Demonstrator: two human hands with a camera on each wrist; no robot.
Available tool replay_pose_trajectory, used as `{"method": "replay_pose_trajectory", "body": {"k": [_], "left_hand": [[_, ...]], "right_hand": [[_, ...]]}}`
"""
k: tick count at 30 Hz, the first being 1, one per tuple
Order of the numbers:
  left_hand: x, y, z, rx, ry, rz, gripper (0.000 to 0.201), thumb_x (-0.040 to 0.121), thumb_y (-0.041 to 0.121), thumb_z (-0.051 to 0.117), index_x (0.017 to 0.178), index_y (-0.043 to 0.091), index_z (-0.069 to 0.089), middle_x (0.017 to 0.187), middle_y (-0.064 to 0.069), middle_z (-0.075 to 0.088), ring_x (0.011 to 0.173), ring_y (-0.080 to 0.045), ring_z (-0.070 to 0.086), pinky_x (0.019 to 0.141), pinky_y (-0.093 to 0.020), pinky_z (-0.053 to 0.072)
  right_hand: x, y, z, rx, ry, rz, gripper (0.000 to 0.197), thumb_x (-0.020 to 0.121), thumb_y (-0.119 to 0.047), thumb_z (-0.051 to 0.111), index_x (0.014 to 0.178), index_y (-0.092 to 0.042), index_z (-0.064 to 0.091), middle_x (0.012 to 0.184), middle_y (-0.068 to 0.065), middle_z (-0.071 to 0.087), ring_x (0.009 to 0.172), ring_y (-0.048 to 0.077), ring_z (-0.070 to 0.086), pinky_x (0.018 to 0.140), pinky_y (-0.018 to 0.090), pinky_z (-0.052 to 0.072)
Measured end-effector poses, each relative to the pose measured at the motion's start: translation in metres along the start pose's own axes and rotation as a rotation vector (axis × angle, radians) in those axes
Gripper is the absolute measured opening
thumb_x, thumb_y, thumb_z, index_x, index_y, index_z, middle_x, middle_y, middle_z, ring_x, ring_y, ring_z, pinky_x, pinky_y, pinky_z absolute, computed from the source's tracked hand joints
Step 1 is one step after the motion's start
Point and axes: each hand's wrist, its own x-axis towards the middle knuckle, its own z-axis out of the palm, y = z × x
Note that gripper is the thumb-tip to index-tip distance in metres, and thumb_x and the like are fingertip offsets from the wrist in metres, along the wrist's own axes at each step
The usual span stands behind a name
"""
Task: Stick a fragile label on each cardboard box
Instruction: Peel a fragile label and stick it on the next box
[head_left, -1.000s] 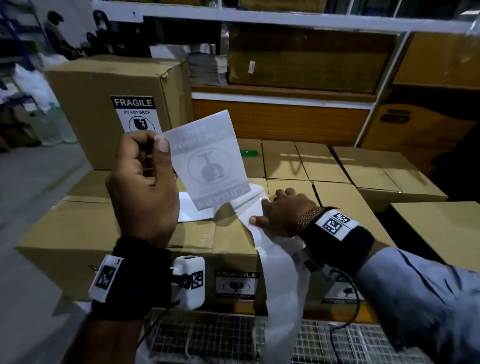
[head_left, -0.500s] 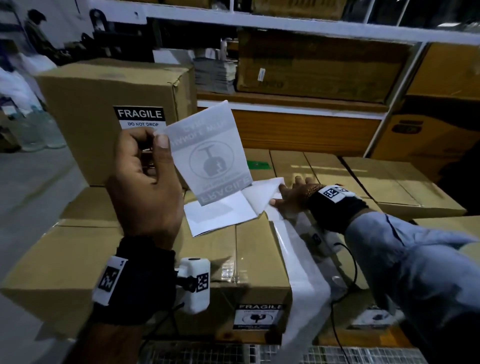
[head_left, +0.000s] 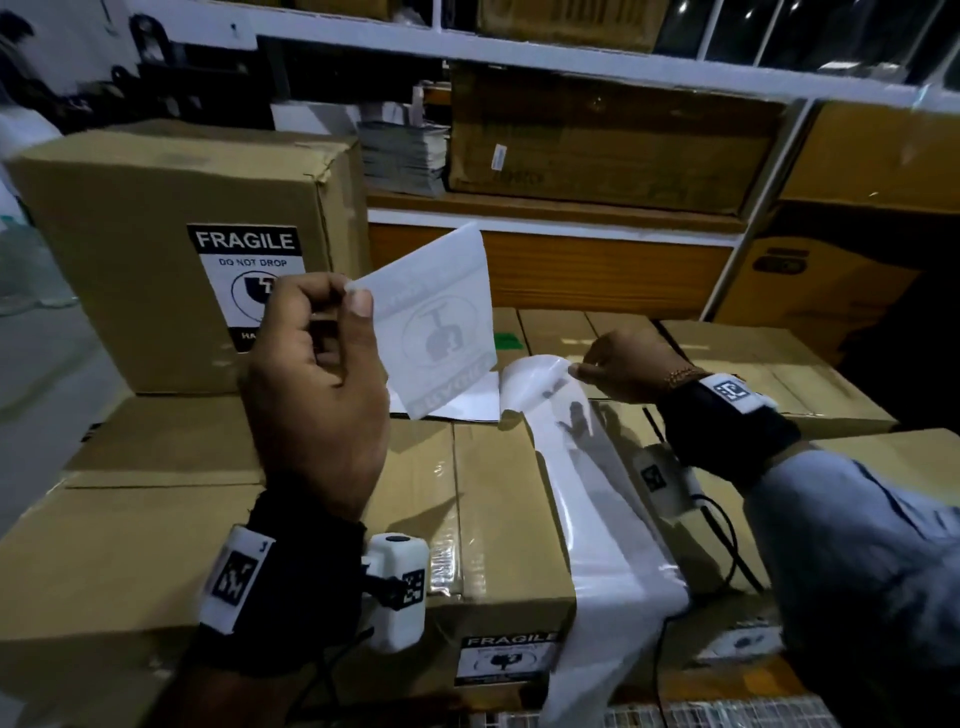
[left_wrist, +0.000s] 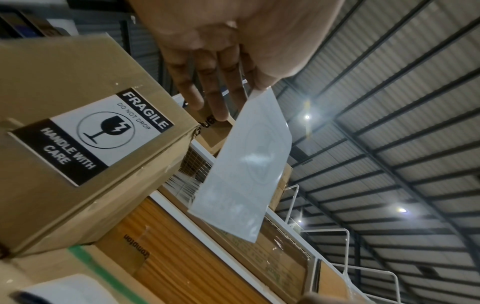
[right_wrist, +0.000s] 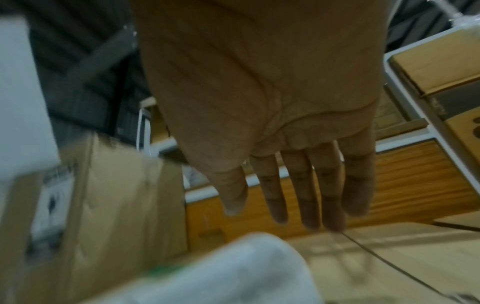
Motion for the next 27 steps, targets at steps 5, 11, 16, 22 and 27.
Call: {"method": "replay_pose_trajectory", "body": {"k": [5,11,16,22,27], "left_hand": [[-0.008,0.017,0.019,-0.016,-0.042,0.079,0.023,0.107,0.033,0.054,0.108,0.011,0.062,0.098,0.0,0.066,0.086,-0.016,0.064,0.07,-0.031,0.052],[-0.026,0.028,0.042,-0.03,-0.054,0.054,0.02,0.107,0.031,0.055,0.107,0.012,0.063,0.096,0.001,0.066,0.084,-0.015,0.062,0.072,-0.04,0.053],[-0.039,0.028,0.044,0.002,-0.062,-0.021,0.02,0.106,0.038,0.054,0.108,0.02,0.062,0.097,0.007,0.065,0.083,-0.012,0.061,0.067,-0.041,0.054],[-0.042,0.027,0.032,0.041,-0.024,-0.057,0.027,0.106,0.038,0.054,0.109,0.013,0.063,0.098,0.001,0.067,0.083,-0.012,0.06,0.065,-0.018,0.045],[-0.039,0.022,0.021,0.057,0.016,-0.088,0.032,0.105,0.044,0.052,0.109,0.014,0.062,0.098,0.0,0.068,0.084,-0.011,0.062,0.067,-0.02,0.05]], "right_hand": [[-0.052,-0.004,-0.035,0.328,0.07,-0.041,0.038,0.1,-0.055,0.057,0.101,-0.021,0.073,0.09,-0.005,0.074,0.08,0.014,0.07,0.071,0.034,0.06],[-0.111,-0.006,-0.005,0.184,-0.362,-0.22,0.031,0.093,-0.058,0.067,0.109,-0.033,0.075,0.096,-0.009,0.075,0.078,0.003,0.067,0.075,0.031,0.056],[-0.13,-0.004,0.024,0.096,-0.228,-0.226,0.042,0.079,-0.063,0.078,0.11,-0.037,0.069,0.106,-0.006,0.052,0.087,0.016,0.056,0.084,0.034,0.054],[-0.141,-0.014,0.047,0.214,-0.105,-0.156,0.044,0.083,-0.043,0.083,0.108,-0.019,0.056,0.108,0.007,0.066,0.099,0.031,0.063,0.076,0.036,0.048],[-0.156,-0.023,0.054,0.159,-0.02,-0.113,0.022,0.086,-0.042,0.075,0.093,-0.022,0.066,0.098,0.006,0.072,0.093,0.031,0.067,0.071,0.031,0.048]]}}
